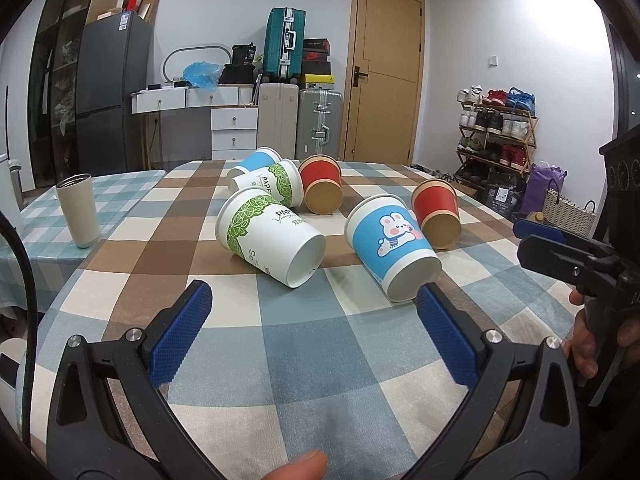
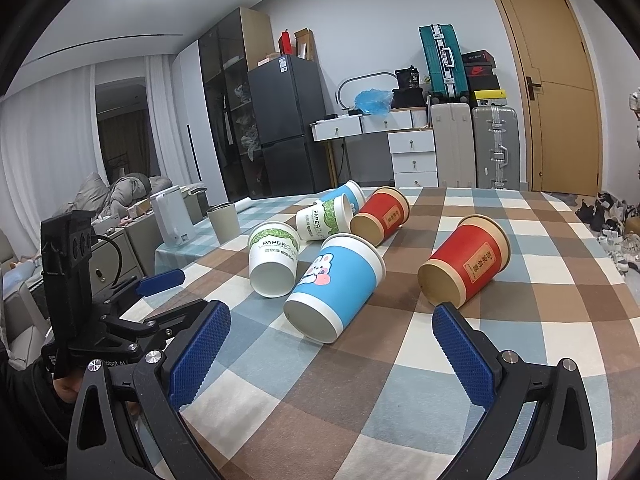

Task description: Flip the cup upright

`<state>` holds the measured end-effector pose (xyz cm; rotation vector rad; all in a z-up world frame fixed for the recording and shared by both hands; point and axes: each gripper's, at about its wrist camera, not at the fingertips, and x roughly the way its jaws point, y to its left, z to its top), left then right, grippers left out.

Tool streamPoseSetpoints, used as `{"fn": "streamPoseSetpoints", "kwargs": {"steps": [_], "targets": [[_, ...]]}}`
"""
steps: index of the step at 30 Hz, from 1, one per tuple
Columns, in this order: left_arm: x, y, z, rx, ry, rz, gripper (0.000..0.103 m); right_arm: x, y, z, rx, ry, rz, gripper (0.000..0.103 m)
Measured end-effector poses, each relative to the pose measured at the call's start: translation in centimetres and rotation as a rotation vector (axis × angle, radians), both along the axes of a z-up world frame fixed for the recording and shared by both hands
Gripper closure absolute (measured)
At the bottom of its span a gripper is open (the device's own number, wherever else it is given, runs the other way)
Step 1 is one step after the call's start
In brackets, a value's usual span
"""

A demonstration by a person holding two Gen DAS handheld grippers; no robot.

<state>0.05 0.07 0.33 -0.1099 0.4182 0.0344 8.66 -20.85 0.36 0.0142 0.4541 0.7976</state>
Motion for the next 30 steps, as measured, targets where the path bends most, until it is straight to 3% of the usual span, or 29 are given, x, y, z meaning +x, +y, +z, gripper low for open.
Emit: {"fn": "streamPoseSetpoints", "kwargs": {"steps": [21, 30], "targets": [[1.0, -0.1, 1.0, 0.014, 0.054, 0.028, 0.001, 0.8, -1.0, 0.4, -0.013, 0.007, -0.058, 0.000], [3.6, -0.9, 1.2, -0.033, 0.123, 0.019, 0.001, 1.5, -2.5, 0.8, -0.006, 0.014, -0.107, 0.000]]}}
